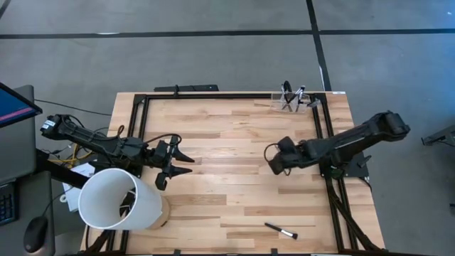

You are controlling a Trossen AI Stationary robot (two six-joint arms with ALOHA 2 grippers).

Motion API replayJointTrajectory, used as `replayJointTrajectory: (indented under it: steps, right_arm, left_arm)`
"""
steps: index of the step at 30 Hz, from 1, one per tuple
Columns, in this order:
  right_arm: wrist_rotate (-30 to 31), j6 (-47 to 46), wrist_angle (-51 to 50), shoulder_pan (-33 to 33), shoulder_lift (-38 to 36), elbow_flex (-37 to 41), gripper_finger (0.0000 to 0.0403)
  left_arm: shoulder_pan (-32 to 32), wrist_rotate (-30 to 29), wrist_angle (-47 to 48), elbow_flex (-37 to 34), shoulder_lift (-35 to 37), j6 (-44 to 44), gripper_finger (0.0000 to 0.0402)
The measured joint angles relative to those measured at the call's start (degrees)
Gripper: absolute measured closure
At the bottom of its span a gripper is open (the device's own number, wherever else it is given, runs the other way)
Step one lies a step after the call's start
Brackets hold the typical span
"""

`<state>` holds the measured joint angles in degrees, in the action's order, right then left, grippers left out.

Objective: Put items in baskets/containers
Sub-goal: Put the black eyeshadow brush into the middle section of the transparent organizer

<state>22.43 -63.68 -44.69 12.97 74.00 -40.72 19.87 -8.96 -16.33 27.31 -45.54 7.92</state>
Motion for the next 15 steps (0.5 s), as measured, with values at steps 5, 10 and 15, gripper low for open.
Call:
replayJointTrajectory:
  steps: [5,10,15]
  right_arm:
    - [15.0,-5.2,-1.8,5.8,-7.5,0.0,0.0397]
    - [32.1,-6.7,-1.5,7.8,-11.2,0.0,0.0389]
    - [39.1,-2.9,-1.5,3.0,-11.3,-0.1,0.0390]
  left_arm:
    - [0.0,0.0,0.0,0.0,0.0,0.0,0.0244]
    - [0.0,0.0,-0.1,0.0,0.0,0.0,0.0244]
    - [0.0,0.0,-0.3,0.0,0.0,-0.5,0.0244]
